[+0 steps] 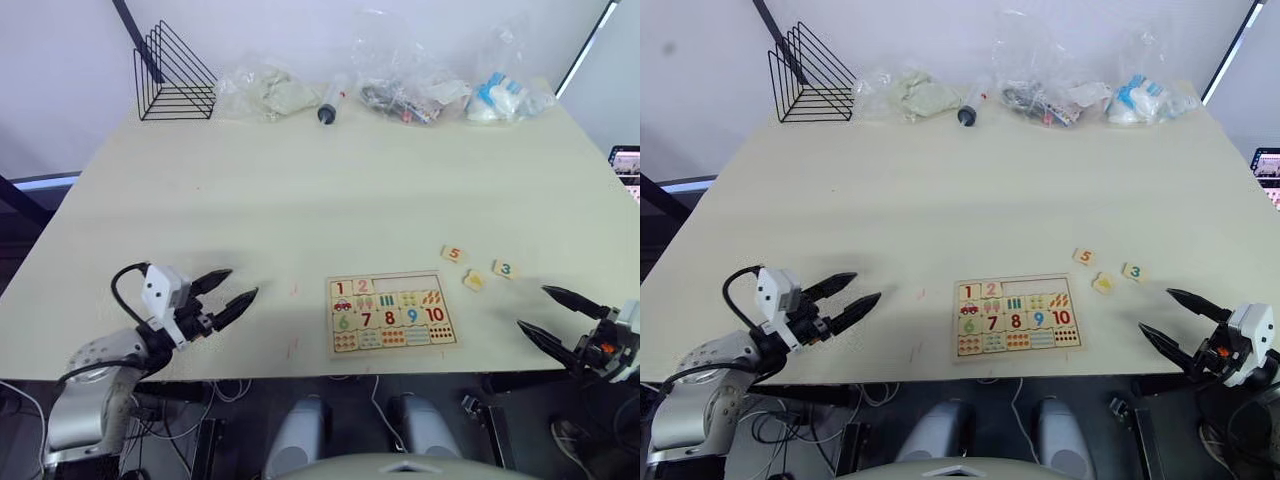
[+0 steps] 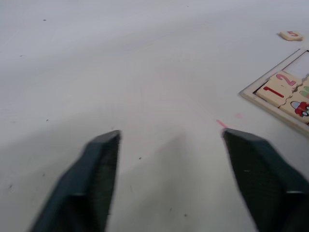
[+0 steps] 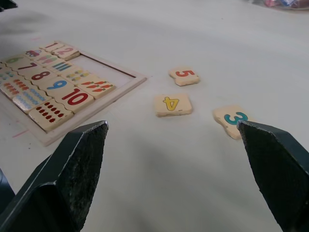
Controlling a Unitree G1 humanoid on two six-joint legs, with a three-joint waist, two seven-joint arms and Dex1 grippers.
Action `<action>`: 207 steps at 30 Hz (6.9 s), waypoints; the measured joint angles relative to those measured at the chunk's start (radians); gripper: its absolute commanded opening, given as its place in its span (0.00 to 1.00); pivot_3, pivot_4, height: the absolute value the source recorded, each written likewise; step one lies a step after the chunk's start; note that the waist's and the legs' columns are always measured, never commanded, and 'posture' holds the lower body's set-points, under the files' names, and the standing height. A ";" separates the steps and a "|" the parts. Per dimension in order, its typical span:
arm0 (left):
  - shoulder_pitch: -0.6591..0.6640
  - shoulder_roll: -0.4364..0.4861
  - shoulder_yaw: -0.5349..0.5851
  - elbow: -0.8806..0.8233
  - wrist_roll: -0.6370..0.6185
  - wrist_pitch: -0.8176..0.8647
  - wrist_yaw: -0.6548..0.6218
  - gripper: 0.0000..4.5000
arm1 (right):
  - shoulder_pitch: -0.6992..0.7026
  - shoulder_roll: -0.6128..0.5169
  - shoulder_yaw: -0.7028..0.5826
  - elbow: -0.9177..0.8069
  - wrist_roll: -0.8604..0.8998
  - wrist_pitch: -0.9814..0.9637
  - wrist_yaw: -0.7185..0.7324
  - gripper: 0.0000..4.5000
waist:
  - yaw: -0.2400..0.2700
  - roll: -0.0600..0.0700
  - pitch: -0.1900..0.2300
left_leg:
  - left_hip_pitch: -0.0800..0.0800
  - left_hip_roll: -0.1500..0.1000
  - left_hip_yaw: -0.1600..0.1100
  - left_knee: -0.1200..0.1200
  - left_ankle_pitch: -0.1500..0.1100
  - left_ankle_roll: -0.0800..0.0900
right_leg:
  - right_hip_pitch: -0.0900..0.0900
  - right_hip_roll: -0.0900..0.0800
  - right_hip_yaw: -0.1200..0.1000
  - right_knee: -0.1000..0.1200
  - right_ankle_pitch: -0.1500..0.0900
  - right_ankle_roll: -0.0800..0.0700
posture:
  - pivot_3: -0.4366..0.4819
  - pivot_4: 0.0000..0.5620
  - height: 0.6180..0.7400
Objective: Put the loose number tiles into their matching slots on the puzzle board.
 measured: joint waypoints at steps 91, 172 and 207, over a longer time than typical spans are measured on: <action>-0.295 0.187 -0.179 0.278 -0.078 -0.234 -0.606 0.99 | -0.467 -0.201 0.239 0.295 -0.273 0.154 -0.002 1.00 | -0.007 0.001 0.003 | -0.004 0.001 0.007 -0.002 0.000 0.000 | -0.006 0.002 0.002 -0.002 0.002 0.002 | 0.48 0.27 1.00; -0.324 0.212 -0.295 0.371 -0.121 -0.405 -0.649 1.00 | -0.664 -0.253 0.450 0.150 -0.410 0.338 -0.007 0.99 | -0.007 0.001 0.004 | -0.006 0.001 0.007 -0.002 0.000 0.000 | -0.010 0.002 0.004 0.000 0.002 0.002 | 0.48 0.27 1.00; -0.349 0.214 -0.330 0.389 -0.122 -0.405 -0.649 1.00 | -0.558 -0.226 0.400 0.177 -0.390 0.329 -0.096 0.99 | -0.008 0.001 0.004 | -0.005 0.001 0.007 -0.001 0.000 0.001 | -0.010 0.002 0.005 0.001 0.002 0.002 | 0.48 0.27 1.00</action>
